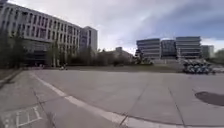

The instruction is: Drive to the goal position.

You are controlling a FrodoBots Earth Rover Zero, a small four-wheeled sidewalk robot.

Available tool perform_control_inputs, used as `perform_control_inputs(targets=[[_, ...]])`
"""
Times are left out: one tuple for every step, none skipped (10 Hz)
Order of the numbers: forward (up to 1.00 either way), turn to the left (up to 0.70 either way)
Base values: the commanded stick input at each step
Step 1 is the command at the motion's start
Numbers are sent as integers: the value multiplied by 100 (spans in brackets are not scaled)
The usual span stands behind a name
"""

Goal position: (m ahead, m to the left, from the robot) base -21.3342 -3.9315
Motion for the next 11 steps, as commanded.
perform_control_inputs(targets=[[0,0],[0,0],[0,0],[54,0],[70,-8],[70,-19],[70,-29],[70,-35],[70,-35],[70,-35],[70,-35]])
